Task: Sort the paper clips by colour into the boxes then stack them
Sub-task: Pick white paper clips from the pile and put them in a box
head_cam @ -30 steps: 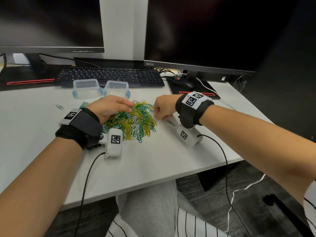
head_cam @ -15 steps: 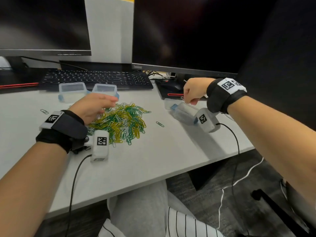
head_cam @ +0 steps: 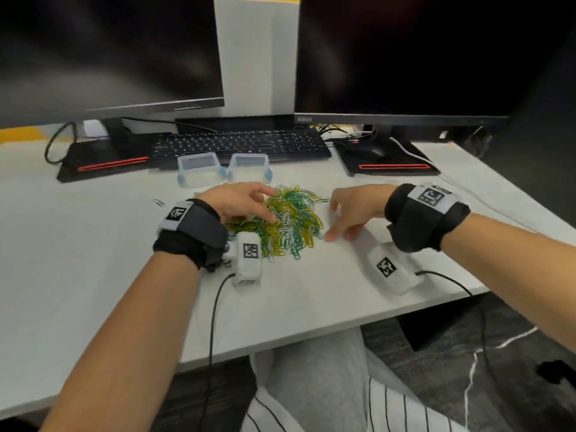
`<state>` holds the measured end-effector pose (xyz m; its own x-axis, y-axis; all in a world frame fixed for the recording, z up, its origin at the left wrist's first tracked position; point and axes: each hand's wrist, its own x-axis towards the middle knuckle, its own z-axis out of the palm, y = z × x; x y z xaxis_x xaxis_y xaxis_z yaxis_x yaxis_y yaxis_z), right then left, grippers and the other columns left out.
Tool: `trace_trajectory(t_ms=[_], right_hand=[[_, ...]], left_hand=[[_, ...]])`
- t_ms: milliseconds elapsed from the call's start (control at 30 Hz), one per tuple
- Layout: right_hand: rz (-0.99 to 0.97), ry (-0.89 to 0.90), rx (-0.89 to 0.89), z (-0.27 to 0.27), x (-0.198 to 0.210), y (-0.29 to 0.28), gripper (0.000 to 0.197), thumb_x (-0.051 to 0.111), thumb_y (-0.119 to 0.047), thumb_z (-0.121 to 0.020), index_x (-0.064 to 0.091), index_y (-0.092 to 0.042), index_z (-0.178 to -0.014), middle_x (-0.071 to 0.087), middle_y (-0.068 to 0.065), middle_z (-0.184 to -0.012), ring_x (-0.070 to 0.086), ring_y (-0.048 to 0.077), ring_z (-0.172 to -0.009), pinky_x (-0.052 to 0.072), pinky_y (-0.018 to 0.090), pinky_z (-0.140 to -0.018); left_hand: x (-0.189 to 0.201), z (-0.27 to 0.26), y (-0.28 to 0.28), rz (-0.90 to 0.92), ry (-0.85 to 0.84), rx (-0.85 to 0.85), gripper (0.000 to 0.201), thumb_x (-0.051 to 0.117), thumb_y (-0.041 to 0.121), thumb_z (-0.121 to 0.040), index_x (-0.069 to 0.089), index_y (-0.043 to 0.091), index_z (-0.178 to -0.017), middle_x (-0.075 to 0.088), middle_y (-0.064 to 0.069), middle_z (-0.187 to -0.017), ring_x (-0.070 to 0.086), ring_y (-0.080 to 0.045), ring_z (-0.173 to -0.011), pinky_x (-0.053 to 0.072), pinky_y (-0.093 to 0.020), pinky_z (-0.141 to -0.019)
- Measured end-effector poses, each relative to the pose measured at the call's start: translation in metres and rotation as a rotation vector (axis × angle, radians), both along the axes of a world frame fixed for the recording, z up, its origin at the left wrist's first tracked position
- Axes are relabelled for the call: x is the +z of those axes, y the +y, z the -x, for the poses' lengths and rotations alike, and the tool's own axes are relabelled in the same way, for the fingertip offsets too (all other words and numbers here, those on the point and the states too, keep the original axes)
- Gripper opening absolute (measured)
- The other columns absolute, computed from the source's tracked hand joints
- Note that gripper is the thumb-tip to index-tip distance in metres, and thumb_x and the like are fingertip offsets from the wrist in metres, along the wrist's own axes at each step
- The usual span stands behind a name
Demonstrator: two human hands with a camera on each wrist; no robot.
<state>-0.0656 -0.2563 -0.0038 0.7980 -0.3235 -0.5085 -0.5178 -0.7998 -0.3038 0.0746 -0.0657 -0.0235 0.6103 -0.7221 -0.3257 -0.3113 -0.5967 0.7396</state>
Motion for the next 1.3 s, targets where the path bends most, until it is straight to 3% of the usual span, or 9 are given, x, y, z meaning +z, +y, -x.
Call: trace_trajectory(t_ms=[133,200,300,433,533,667,800,933,1300], right_hand=[[-0.266,-0.126,0.04,-0.029,-0.007,0.024,0.087,0.085,-0.025,-0.071,0.036,-0.015,-0.141,0.068,0.003,-0.102,0.071,0.012,-0.072,0.055,0.018,-0.067],[-0.267,-0.204,0.092,-0.041,-0.012,0.033,0.079,0.084,-0.022,-0.072,0.041,-0.015,-0.138,0.059,0.0,-0.11,0.069,0.01,-0.073,0.054,0.015,-0.062],[-0.331,-0.307,0.108,-0.057,-0.019,0.037,0.057,0.081,-0.013,-0.075,0.054,-0.01,-0.125,0.064,0.006,-0.106,0.07,0.015,-0.077,0.058,0.02,-0.064],[-0.632,-0.364,0.07,-0.072,-0.023,0.023,0.026,0.067,-0.003,-0.087,0.061,-0.002,-0.112,0.068,0.013,-0.102,0.069,0.016,-0.08,0.059,0.023,-0.071],[-0.925,-0.357,-0.037,-0.084,-0.023,0.01,0.015,0.056,0.003,-0.092,0.06,-0.002,-0.106,0.064,0.014,-0.105,0.067,0.019,-0.086,0.058,0.023,-0.077],[-1.13,-0.39,-0.11,-0.089,-0.024,-0.002,0.024,0.044,0.009,-0.094,0.059,-0.001,-0.109,0.065,0.018,-0.105,0.071,0.022,-0.084,0.059,0.024,-0.073],[-1.221,-0.451,-0.107,-0.088,-0.03,-0.013,0.032,0.038,0.007,-0.096,0.061,-0.001,-0.118,0.062,0.02,-0.12,0.066,0.026,-0.101,0.058,0.031,-0.083],[-1.294,-0.52,-0.13,-0.087,-0.03,-0.018,0.031,0.038,-0.003,-0.1,0.059,0.002,-0.121,0.062,0.018,-0.124,0.062,0.026,-0.108,0.054,0.035,-0.094],[-1.207,-0.581,-0.076,-0.084,-0.028,-0.017,0.028,0.042,0.001,-0.098,0.064,-0.004,-0.114,0.066,0.012,-0.118,0.065,0.02,-0.106,0.056,0.031,-0.09]], left_hand=[[-0.003,-0.001,-0.003,-0.094,-0.119,-0.086,0.077,0.082,0.023,-0.071,0.045,0.032,-0.137,0.045,-0.001,-0.134,0.046,-0.019,-0.113,0.037,-0.034,-0.102],[-0.006,0.001,-0.007,-0.092,-0.21,-0.094,0.077,0.083,0.024,-0.069,0.045,0.03,-0.135,0.051,0.0,-0.115,0.048,-0.016,-0.101,0.038,-0.028,-0.088],[-0.014,-0.002,-0.011,0.013,-0.246,-0.012,0.069,0.083,0.017,-0.069,0.049,0.023,-0.129,0.052,0.006,-0.093,0.05,-0.014,-0.087,0.042,-0.027,-0.078],[-0.019,-0.006,-0.01,0.218,-0.144,0.124,0.035,0.075,0.007,-0.078,0.058,0.012,-0.108,0.064,-0.005,-0.092,0.059,-0.017,-0.074,0.051,-0.031,-0.072],[-0.021,-0.008,-0.012,0.419,0.102,0.249,0.017,0.063,0.0,-0.087,0.057,0.011,-0.099,0.062,-0.009,-0.091,0.061,-0.016,-0.067,0.056,-0.024,-0.061],[-0.021,-0.013,-0.013,0.646,0.428,0.44,0.03,0.051,-0.005,-0.092,0.053,0.0,-0.122,0.058,-0.017,-0.12,0.062,-0.021,-0.092,0.059,-0.022,-0.069],[-0.015,-0.018,-0.007,0.764,0.616,0.475,0.022,0.045,-0.004,-0.095,0.06,0.001,-0.11,0.061,-0.011,-0.119,0.062,-0.022,-0.106,0.059,-0.03,-0.078],[-0.016,-0.018,-0.006,0.835,0.727,0.508,0.023,0.044,0.0,-0.096,0.063,0.003,-0.108,0.062,-0.014,-0.119,0.064,-0.025,-0.102,0.059,-0.026,-0.071],[-0.016,-0.019,-0.003,0.983,0.842,0.495,0.03,0.039,-0.001,-0.095,0.068,0.004,-0.104,0.07,-0.015,-0.106,0.069,-0.023,-0.093,0.058,-0.027,-0.078]])
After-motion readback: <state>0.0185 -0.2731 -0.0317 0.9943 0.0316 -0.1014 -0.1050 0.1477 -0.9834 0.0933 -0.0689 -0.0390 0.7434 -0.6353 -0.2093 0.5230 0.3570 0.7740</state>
